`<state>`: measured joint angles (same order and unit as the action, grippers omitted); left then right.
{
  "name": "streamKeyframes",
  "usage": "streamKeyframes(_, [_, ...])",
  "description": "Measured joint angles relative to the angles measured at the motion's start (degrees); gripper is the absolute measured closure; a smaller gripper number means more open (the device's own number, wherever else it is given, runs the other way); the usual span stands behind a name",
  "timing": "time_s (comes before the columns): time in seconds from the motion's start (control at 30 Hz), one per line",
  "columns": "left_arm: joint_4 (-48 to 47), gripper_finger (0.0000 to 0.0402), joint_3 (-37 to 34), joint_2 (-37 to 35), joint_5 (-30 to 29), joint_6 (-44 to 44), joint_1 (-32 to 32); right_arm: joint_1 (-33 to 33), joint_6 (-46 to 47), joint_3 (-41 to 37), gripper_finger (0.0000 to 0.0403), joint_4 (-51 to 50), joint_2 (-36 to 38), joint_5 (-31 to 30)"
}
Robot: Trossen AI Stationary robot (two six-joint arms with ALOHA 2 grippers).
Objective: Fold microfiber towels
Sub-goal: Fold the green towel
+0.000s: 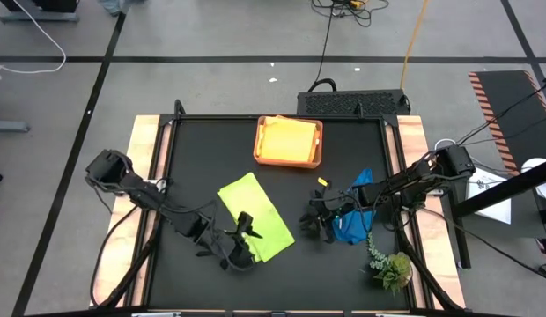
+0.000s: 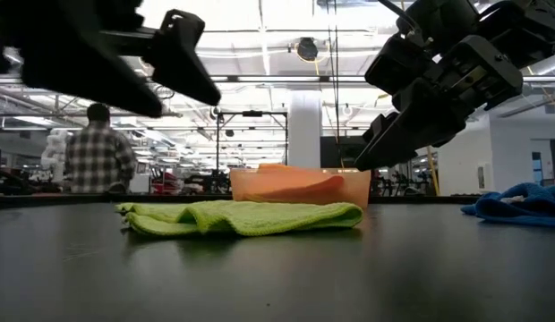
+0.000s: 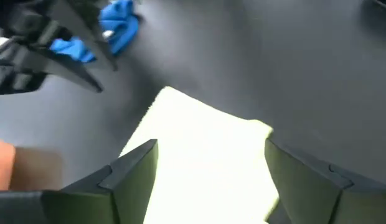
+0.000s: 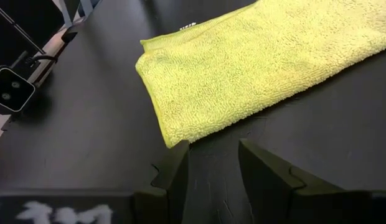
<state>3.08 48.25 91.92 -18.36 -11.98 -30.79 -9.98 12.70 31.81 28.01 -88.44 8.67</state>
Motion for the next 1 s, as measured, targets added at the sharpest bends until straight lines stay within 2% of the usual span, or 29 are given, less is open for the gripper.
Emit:
streamKeyframes(0.17, [-0.38, 0.0095, 0.02, 0.77, 0.29, -0.28, -2.52, 0.01, -0.17, 0.0, 0.027, 0.03, 0.0, -3.02])
streamKeyframes(0.37, [-2.81, 0.0111, 0.65, 5.32, -0.91, -3.19, -4.76, 0.0, -0.16, 0.0, 0.0271, 1.26, 0.0, -3.11])
streamKeyframes(0.57, [-2.28, 0.0123, 4.78, 11.36, -3.0, -10.01, -5.06, 0.0, 0.24, 0.0, 0.027, 2.16, 0.02, -3.13])
streamKeyframes(0.7, [-7.61, 0.0123, 7.68, 14.6, -4.36, -14.05, -4.67, 0.0, 0.46, 0.0, 0.0271, 2.73, 0.02, -3.11])
streamKeyframes(0.8, [-10.25, 0.0124, 9.03, 15.88, -5.04, -14.79, -4.54, 0.0, 1.12, 0.0, 0.0271, 2.8, 0.02, -3.04])
streamKeyframes(1.0, [-8.42, 0.013, 8.74, 16.33, -7.96, -17.51, -4.31, 0.0, 1.15, -0.02, 0.0271, 2.12, 0.02, -3.09])
